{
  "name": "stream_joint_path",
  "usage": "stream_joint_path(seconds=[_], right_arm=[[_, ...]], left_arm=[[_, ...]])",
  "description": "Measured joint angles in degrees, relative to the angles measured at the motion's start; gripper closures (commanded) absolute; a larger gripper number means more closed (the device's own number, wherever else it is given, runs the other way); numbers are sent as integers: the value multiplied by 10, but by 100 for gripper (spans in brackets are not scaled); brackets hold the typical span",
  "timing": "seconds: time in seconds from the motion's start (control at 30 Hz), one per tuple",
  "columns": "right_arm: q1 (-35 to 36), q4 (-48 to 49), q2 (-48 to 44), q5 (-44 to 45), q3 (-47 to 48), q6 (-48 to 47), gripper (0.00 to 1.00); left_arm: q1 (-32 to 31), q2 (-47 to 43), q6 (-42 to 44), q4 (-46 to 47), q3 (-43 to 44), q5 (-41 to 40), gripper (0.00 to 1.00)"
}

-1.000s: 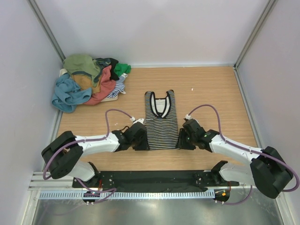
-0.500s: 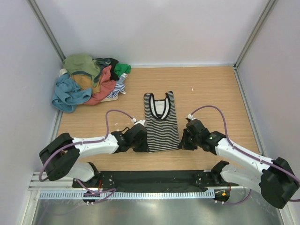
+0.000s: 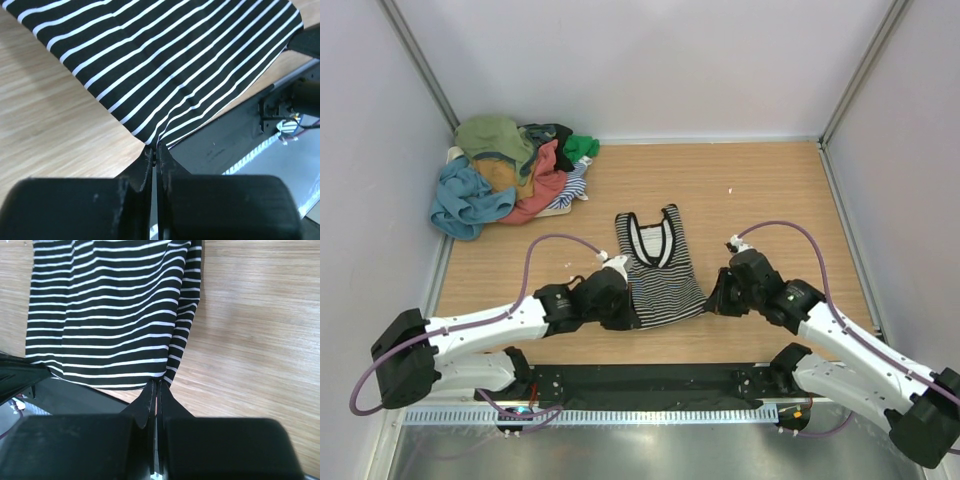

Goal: Fold and stack the tank tops

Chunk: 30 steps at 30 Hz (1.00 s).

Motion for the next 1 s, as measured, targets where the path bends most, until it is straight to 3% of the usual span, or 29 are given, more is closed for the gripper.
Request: stream_joint_path(seconds=[0.53,1.0], right_arm=[[1,-92,-71,4,46,0,99],[1,-130,-83,57,101,0,99]], left_arm=[[-103,-11,-61,-12,7,-21,100],[-122,15,-93,24,34,-15,99]])
